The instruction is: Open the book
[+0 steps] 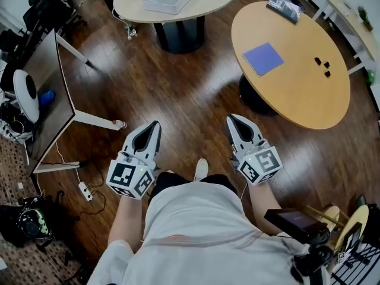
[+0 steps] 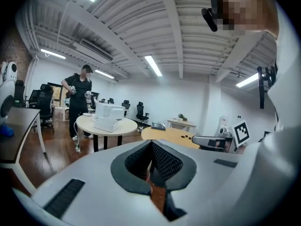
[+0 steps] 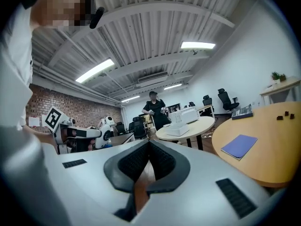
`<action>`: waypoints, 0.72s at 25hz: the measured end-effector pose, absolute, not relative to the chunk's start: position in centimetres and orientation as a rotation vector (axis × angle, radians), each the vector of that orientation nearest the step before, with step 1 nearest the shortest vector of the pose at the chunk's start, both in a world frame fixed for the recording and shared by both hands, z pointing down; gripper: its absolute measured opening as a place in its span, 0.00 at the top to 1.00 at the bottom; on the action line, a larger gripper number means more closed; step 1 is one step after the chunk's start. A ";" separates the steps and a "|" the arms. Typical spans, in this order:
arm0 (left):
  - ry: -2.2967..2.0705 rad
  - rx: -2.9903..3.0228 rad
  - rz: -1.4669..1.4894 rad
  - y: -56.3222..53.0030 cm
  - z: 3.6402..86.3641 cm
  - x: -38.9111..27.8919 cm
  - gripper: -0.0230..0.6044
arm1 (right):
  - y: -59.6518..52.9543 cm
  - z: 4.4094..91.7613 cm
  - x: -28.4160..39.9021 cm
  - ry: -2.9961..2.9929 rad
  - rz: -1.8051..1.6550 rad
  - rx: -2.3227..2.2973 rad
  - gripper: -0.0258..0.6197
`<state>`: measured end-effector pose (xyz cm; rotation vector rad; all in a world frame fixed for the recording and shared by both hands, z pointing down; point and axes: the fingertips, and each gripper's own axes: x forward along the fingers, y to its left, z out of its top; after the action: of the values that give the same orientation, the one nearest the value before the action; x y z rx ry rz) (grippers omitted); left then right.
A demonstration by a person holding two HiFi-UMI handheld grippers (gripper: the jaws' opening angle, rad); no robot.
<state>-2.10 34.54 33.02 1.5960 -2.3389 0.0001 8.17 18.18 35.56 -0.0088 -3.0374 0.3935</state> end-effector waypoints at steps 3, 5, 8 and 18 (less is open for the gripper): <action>-2.311 1.639 0.009 31.5 33.1 -2.3 0.95 | 16.2 36.1 8.6 -3.030 0.413 0.034 0.96; -2.285 1.674 0.005 29.7 33.4 -2.6 0.95 | 14.8 36.5 8.8 -3.025 0.412 0.080 0.96; -2.247 1.720 -0.005 27.4 34.1 -3.5 0.95 | 12.7 37.0 8.7 -3.017 0.400 0.157 0.96; -2.121 1.860 -0.059 20.5 34.9 -9.6 0.95 | 7.3 36.9 5.2 -2.989 0.347 0.376 0.96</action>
<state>-9.61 20.47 34.94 1.8597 -2.1211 -0.0590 5.17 7.30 36.92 0.3765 -2.9893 0.3470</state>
